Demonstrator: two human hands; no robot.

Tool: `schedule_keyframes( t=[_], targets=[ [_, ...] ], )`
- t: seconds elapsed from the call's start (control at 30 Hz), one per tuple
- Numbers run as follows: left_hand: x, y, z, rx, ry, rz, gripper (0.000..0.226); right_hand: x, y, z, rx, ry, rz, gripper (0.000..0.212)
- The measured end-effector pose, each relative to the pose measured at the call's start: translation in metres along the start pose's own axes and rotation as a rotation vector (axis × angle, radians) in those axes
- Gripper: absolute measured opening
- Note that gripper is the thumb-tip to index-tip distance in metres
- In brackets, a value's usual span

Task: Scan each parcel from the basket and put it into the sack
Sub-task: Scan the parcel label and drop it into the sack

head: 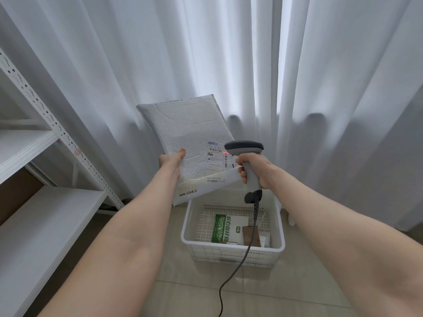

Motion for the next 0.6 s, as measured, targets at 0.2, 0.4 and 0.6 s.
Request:
schedule_keyframes(
  t=[0.2,0.4,0.6],
  targets=[
    [0.004,0.003,0.001,0.001,-0.002,-0.01,0.065,-0.004,-0.003,0.005,0.008,-0.016,-0.011,0.013],
    [0.009,0.009,0.002,0.015,-0.02,-0.014,0.067,-0.009,-0.006,0.009,0.016,-0.016,-0.02,0.015],
    [0.013,0.014,0.004,0.021,-0.038,-0.012,0.071,-0.017,-0.007,0.01,-0.002,-0.031,-0.019,0.017]
  ],
)
Point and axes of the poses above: each hand's wrist, its own y-axis towards the middle knuckle, its own x-axis out of the back of the hand, z = x × y, the point moved 2 cm from there along y, towards the middle knuckle, and after that the axes turned 11 degrees about -z, right-handed, at the moved point
